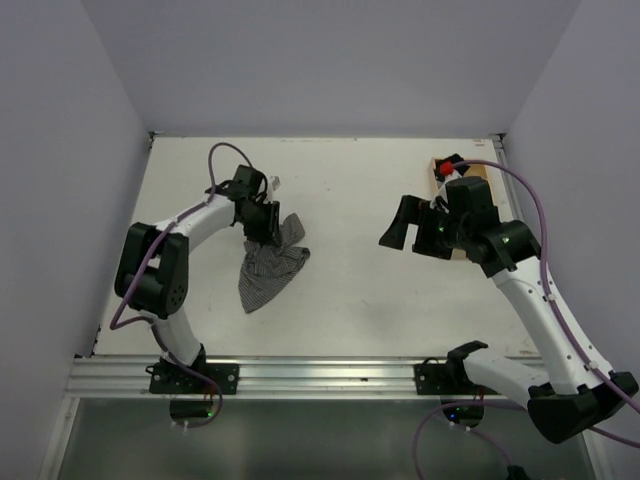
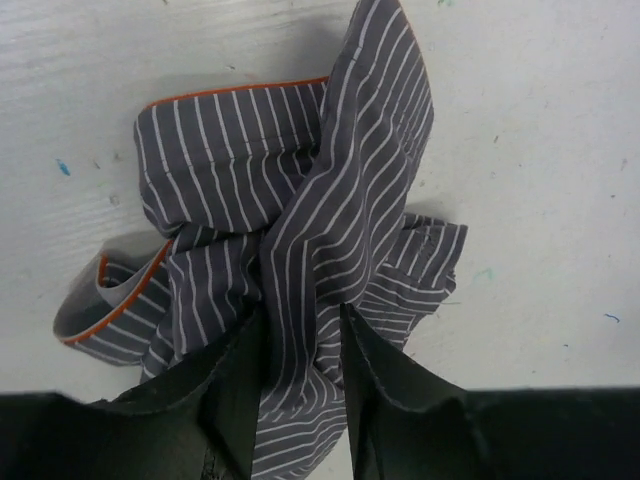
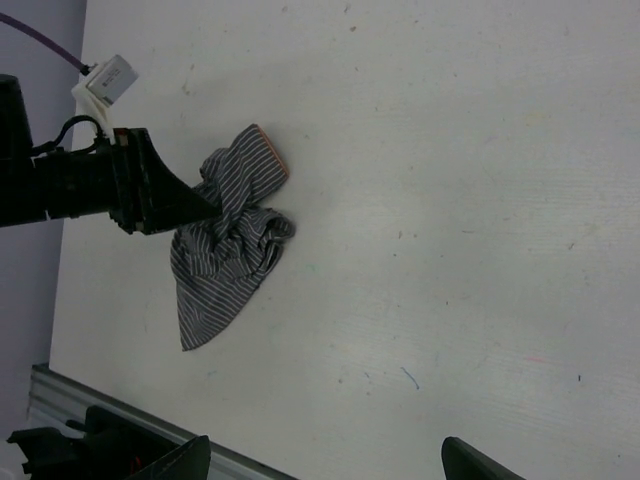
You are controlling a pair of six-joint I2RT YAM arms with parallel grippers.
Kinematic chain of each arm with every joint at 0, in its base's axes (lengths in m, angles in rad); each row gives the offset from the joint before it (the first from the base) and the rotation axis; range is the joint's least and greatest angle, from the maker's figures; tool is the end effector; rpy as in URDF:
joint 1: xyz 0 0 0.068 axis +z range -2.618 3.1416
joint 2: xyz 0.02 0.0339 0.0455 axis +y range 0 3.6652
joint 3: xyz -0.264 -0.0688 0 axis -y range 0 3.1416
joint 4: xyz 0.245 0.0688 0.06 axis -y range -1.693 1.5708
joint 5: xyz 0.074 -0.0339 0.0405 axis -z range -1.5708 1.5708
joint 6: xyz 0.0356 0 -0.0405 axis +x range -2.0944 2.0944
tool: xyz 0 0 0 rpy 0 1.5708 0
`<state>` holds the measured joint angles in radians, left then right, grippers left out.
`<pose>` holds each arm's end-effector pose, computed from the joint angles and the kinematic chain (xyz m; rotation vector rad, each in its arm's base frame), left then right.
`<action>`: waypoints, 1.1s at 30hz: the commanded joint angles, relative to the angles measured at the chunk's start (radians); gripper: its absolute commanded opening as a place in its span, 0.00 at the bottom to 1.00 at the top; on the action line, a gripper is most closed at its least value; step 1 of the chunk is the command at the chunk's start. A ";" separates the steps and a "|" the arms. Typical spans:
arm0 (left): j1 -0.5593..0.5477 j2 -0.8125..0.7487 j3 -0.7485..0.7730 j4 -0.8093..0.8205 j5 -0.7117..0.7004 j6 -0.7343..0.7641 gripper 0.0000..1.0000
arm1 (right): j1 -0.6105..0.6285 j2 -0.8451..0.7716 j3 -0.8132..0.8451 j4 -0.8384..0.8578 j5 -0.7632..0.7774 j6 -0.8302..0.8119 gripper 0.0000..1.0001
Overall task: Roll the underwear
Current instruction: Flatten the underwear
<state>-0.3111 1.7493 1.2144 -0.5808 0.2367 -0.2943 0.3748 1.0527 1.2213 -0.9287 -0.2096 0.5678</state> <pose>0.3363 -0.1169 0.2025 0.0983 2.7336 -0.4991 0.1830 0.0800 0.3681 0.1244 2.4183 0.6980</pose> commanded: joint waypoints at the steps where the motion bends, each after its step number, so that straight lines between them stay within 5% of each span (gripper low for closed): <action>1: -0.029 0.039 -0.007 0.079 0.049 0.026 0.37 | 0.001 -0.011 0.017 -0.019 -0.033 -0.025 0.96; 5: -0.100 0.052 -0.001 0.117 0.124 -0.003 0.16 | 0.001 -0.014 -0.005 -0.007 -0.017 -0.028 0.95; 8: -0.173 0.023 -0.003 0.176 0.194 -0.038 0.09 | 0.001 0.000 -0.026 0.034 -0.017 -0.016 0.95; 9: -0.210 -0.003 -0.001 0.188 0.211 -0.043 0.10 | 0.001 0.013 -0.038 0.060 -0.017 -0.010 0.94; 16: -0.188 -0.129 -0.033 0.132 0.129 -0.039 0.68 | 0.001 0.189 -0.063 0.274 -0.028 0.029 0.90; 23: 0.004 -0.108 -0.090 0.114 0.095 -0.016 0.67 | 0.003 0.450 -0.022 0.379 -0.051 0.041 0.80; 33: 0.015 0.078 -0.069 0.248 0.214 0.015 0.66 | 0.006 0.651 -0.121 0.594 -0.139 0.018 0.73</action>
<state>-0.2951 1.8057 1.1355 -0.4271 0.3954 -0.3088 0.3752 1.6764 1.0996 -0.4427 -0.2966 0.6018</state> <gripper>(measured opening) 0.669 0.730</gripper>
